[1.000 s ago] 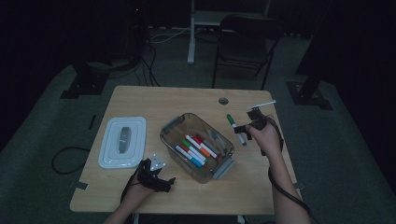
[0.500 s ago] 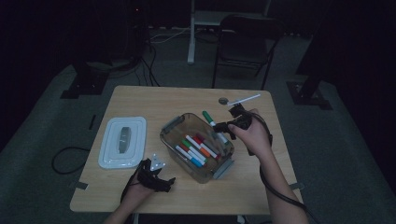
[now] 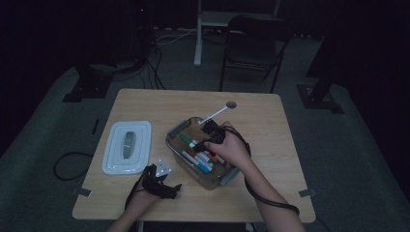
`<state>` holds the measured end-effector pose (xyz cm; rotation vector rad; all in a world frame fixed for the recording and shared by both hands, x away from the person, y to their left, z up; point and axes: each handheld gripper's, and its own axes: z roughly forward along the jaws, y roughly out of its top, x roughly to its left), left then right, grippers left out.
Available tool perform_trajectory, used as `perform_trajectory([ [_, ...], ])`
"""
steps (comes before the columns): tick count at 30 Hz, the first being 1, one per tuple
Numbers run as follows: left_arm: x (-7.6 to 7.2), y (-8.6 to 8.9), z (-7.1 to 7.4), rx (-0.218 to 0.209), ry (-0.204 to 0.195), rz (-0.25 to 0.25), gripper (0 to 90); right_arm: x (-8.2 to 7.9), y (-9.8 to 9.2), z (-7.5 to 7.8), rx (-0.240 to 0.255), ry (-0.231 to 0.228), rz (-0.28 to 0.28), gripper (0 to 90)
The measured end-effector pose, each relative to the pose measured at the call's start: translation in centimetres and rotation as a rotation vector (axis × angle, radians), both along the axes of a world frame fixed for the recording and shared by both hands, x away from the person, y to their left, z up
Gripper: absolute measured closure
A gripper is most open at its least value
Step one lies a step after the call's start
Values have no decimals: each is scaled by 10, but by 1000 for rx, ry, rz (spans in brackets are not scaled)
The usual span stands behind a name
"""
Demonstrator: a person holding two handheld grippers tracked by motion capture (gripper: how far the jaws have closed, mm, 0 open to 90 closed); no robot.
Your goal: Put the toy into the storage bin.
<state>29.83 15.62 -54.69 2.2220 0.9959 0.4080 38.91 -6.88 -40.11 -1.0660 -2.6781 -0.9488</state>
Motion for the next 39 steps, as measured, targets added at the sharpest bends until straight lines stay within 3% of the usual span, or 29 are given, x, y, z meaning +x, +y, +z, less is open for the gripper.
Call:
perform_trajectory([
  [9,0,0,0,-2,-2,2,6,14,33,-45,-105,101,25,767],
  [11,0,0,0,-2,-2,1,6,16,37,-54,-149,112,28,766],
  [17,0,0,0,-2,-3,2,6,19,43,-70,-209,143,28,764],
  [20,0,0,0,-2,-3,1,6,20,43,-75,-208,147,29,721],
  [23,0,0,0,-1,-2,1,6,20,37,-69,-186,118,29,732],
  [30,0,0,0,0,0,0,6,15,-5,-13,5,-8,-20,638],
  [33,0,0,0,-1,-1,1,6,16,-37,9,40,-114,-75,583],
  [39,0,0,0,-2,-3,2,6,27,-97,17,65,-158,-209,533],
])
